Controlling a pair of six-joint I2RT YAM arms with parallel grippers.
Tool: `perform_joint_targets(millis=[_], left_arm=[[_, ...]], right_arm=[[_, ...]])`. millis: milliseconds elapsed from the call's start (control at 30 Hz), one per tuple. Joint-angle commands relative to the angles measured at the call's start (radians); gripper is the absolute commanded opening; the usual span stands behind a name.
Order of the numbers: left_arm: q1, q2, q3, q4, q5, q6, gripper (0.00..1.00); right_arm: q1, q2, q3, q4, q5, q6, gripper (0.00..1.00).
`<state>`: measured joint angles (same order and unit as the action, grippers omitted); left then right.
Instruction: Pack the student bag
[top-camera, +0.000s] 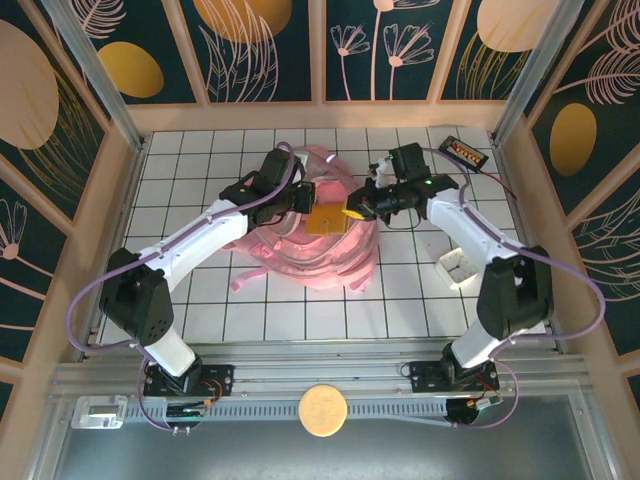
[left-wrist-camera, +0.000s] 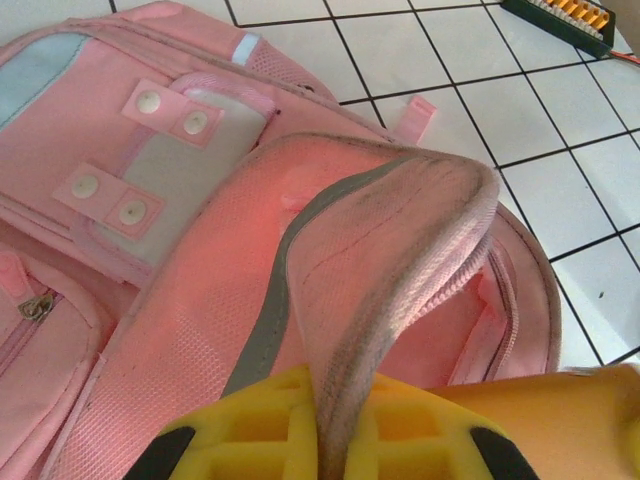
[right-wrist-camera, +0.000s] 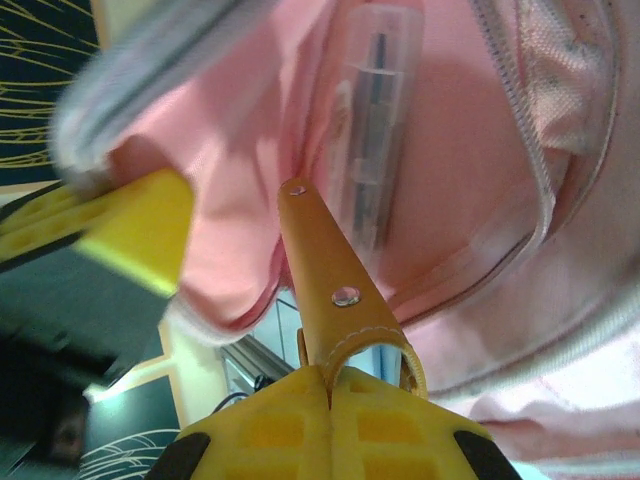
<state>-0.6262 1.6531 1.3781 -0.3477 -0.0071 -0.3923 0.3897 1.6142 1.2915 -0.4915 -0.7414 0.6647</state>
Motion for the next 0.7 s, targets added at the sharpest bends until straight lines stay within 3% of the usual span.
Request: perform_joint_targets(millis=[0,267,667], left_arm=[[0.008,-0.069,0.041,0.07,0.028,0.014,0.0],[0.008,-0.049,0.06,0.08,0.114,0.043,0.0],[0.008,-0.041,0.053,0.078,0.116,0.056,0.0]], right_arm=[[0.016,0.052,0.05,0.076,-0.014,0.024,0.0],[0.021,0.173,0.11,0.214,-0.026,0.106,0.0],[0.011,0.271,0.163,0.358,-0.026,0.195,0.03]])
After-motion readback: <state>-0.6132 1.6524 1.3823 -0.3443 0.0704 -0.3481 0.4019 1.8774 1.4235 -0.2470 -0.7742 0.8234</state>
